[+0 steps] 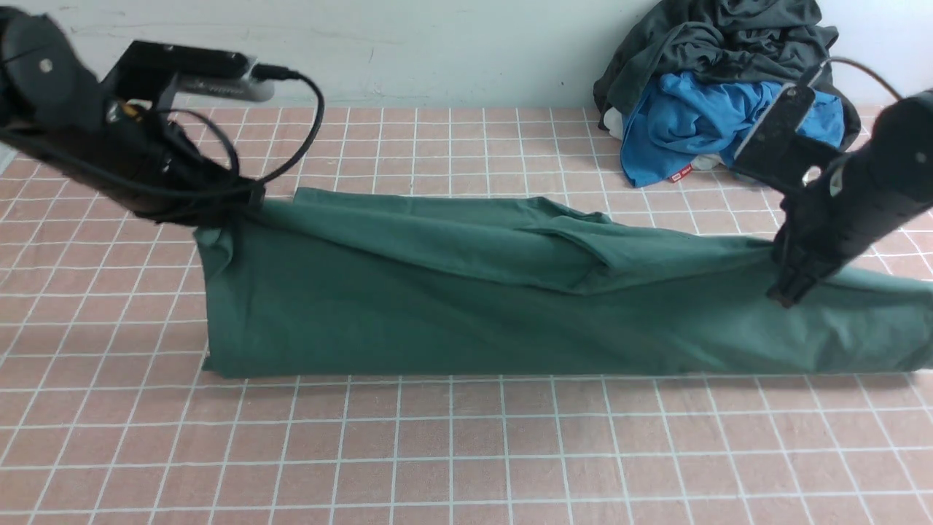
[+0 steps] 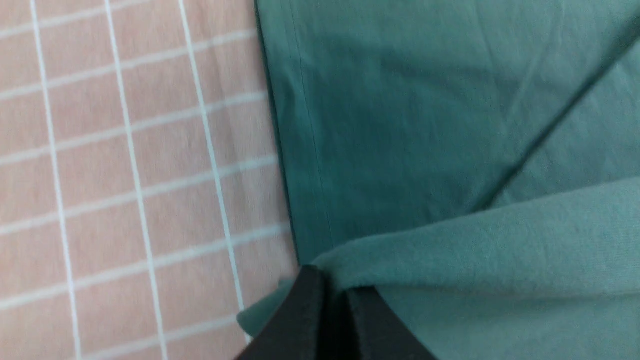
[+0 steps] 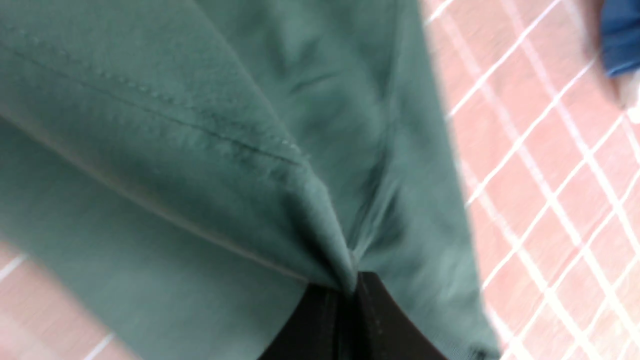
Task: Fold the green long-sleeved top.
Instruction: Use both arms to drag the lower edge of the fabric forward and fold it over the upper edge
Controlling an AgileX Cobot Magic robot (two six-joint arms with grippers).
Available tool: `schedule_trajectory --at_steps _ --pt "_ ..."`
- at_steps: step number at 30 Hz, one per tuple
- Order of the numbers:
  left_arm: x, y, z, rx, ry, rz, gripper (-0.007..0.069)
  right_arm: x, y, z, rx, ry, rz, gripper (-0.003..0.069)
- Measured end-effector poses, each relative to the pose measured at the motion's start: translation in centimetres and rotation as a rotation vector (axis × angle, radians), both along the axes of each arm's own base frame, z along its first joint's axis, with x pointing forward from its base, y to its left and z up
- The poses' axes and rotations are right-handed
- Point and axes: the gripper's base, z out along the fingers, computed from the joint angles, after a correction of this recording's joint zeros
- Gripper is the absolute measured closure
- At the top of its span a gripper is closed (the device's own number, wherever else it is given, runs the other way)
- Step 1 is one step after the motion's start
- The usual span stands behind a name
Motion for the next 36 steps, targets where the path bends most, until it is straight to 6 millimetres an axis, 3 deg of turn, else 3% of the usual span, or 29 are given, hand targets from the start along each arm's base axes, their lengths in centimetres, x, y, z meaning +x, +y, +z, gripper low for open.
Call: schedule_trajectory --at_steps 2,5,6,8,11,14,15,20,22,25,29,32,36 --pt "1.9 -0.1 -0.9 -0.002 0.005 0.003 0.0615 1.4 0.0 -0.5 0.002 -0.002 -0.006 0.0646" --pt "7.7 -0.5 -3.1 -0.023 -0.009 0.029 0.0615 4.8 -0.1 -2.5 0.002 0.001 -0.02 0.0646" --pt "8.1 -0.6 -3.9 -0.023 0.005 0.03 0.0615 5.1 -0.1 -2.7 0.003 0.001 -0.021 0.0646" --pt "11.1 -0.8 -6.4 -0.027 0.024 0.037 0.0615 6.8 -0.1 -4.1 0.013 0.004 -0.042 0.0645" --pt "13.2 -1.0 -8.4 -0.026 0.044 0.034 0.0605 7.9 -0.2 -5.1 0.042 0.006 -0.083 0.0629" --pt "15.1 -1.1 -9.7 -0.018 0.042 0.028 0.0531 8.9 -0.3 -5.5 0.093 -0.013 -0.164 0.0562" --pt "15.1 -1.1 -10.0 -0.016 0.047 0.028 0.0531 9.0 -0.3 -5.5 0.094 -0.015 -0.165 0.0557" --pt "16.2 -1.0 -8.8 -0.007 -0.014 0.025 0.0305 10.0 -0.4 -2.8 0.188 -0.081 -0.315 0.0417" --pt "16.2 -1.0 -7.6 -0.005 -0.032 0.022 0.0232 10.2 -0.3 -1.4 0.237 -0.085 -0.387 0.0394" --pt "15.7 -0.9 -5.8 0.001 -0.026 0.023 0.0193 10.2 0.5 0.5 0.313 -0.067 -0.428 0.0401" --pt "14.7 -1.2 -4.8 -0.034 0.048 0.023 0.0222 9.3 3.4 0.8 0.406 0.052 -0.295 0.0489" --pt "13.9 -2.4 -5.2 -0.063 0.134 -0.043 0.0307 8.7 6.9 -0.9 0.473 0.173 -0.071 0.0608" --pt "13.4 -4.0 -6.3 -0.068 0.203 -0.139 0.0415 8.9 9.0 -4.3 0.49 0.246 0.081 0.066"
